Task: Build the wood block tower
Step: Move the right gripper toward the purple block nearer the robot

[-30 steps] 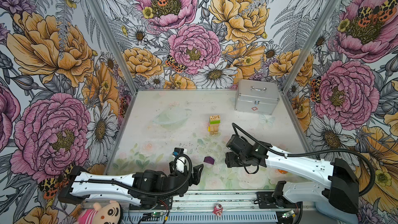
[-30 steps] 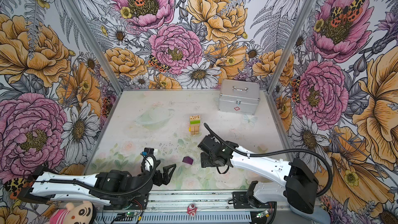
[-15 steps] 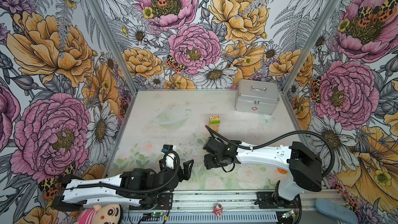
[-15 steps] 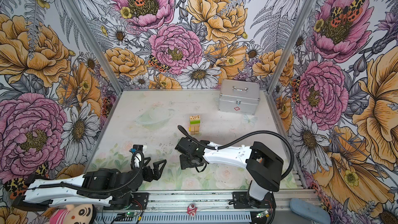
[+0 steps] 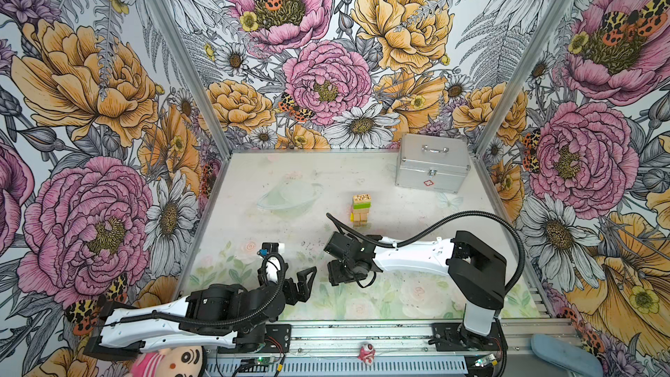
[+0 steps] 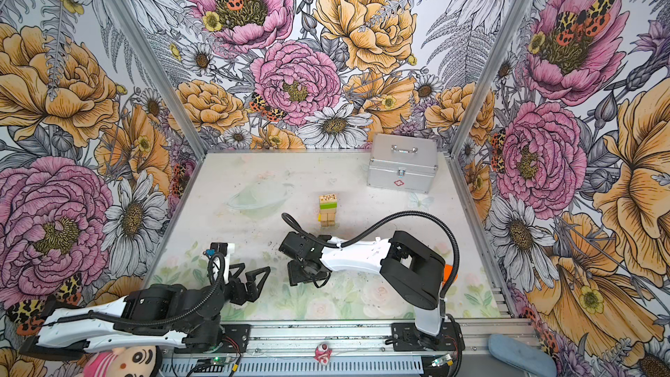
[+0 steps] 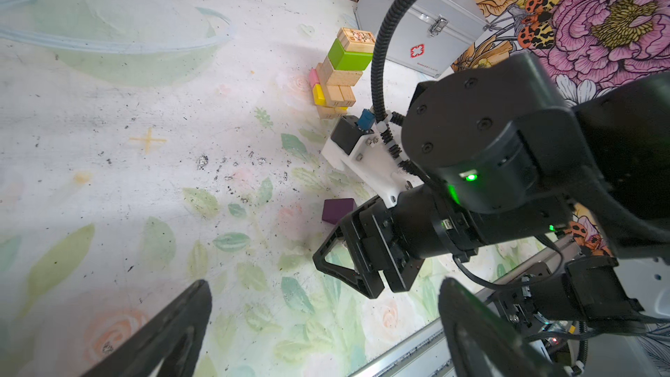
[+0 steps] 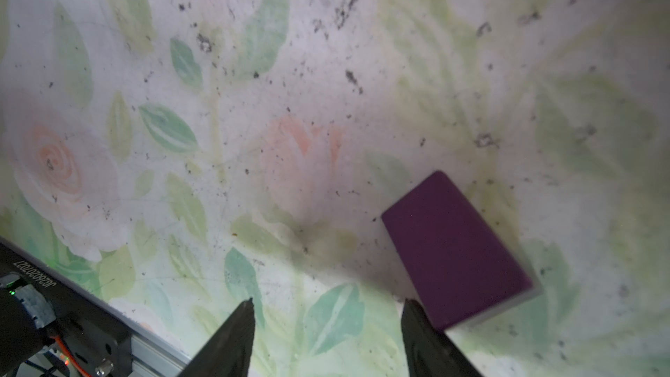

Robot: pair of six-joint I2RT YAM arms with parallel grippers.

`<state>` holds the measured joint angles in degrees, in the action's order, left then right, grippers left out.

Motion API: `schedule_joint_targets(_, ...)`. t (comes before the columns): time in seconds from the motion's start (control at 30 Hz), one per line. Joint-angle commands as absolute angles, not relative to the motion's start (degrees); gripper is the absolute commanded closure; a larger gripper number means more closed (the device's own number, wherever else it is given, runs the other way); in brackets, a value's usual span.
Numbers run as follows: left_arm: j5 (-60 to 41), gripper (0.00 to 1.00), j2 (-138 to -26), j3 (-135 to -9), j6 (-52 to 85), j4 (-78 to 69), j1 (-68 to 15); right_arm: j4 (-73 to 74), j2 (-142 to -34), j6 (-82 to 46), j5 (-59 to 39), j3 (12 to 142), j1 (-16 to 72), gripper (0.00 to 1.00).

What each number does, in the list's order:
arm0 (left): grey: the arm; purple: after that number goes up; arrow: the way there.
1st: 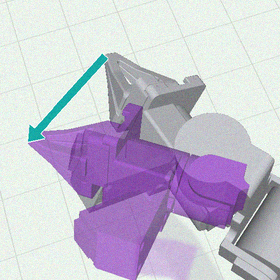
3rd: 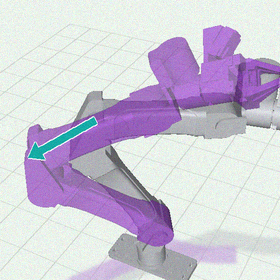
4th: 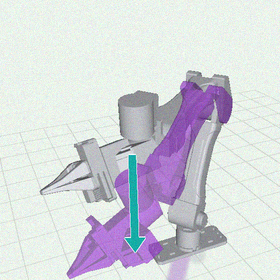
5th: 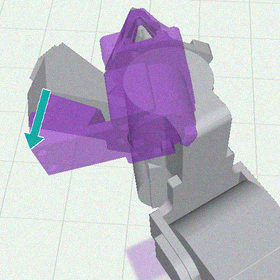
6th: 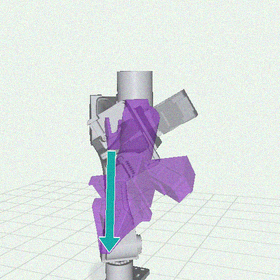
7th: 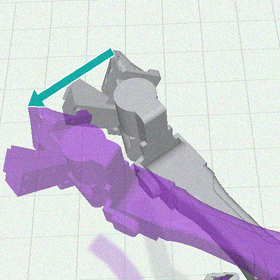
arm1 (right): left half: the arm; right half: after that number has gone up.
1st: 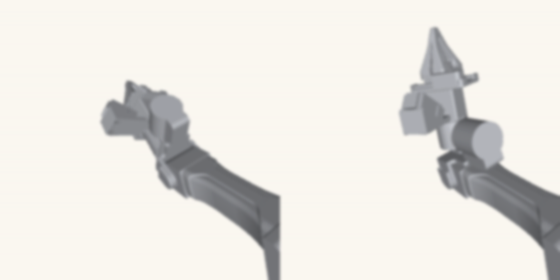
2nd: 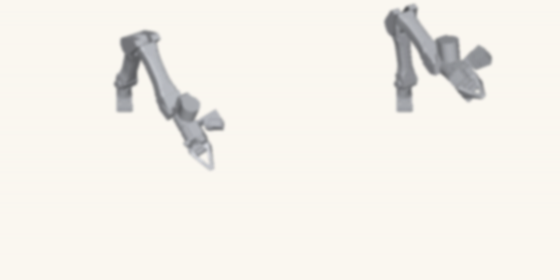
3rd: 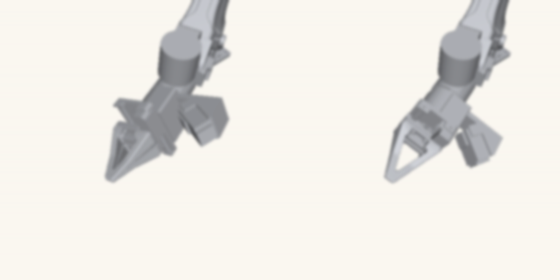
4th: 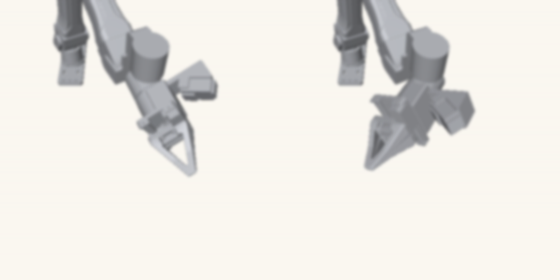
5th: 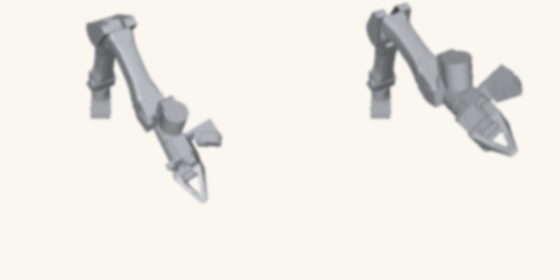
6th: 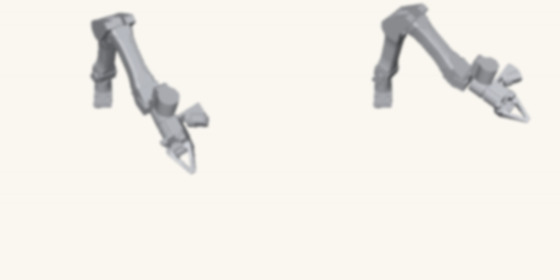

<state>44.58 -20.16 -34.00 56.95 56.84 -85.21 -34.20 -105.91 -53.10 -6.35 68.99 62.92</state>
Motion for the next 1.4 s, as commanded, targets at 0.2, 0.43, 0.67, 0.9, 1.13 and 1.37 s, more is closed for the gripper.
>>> schedule_joint_targets(0.2,44.9,0.01,-19.6,-35.9,55.2,57.8,-83.4,-33.8,-102.4,-51.5,-5.7,65.3,58.2,0.34)
schedule_joint_targets(0.43,43.6,0.01,-19.9,-36.0,54.5,57.8,-81.1,-34.6,-100.5,-47.7,-5.3,63.3,52.3,0.34)
schedule_joint_targets(0.67,43.1,0.01,-20.3,-36.0,54.7,57.7,-80.1,-37.9,-100.2,-44.8,-5.3,65.1,50.6,0.34)
schedule_joint_targets(0.9,43.3,0.01,-20.6,-35.9,54.8,57.7,-79.8,-40.0,-97.2,-45.7,-5.0,64.8,51.4,0.33)
schedule_joint_targets(1.13,43.2,0.01,-19.8,-35.7,54.4,57.7,-79.9,-40.0,-99.6,-47.7,-3.4,68.9,56.7,0.33)
schedule_joint_targets(1.37,42.8,0.01,-18.3,-35.3,54.1,57.7,-79.8,-41.9,-105.0,-46.1,-1.0,76.6,57.5,0.33)
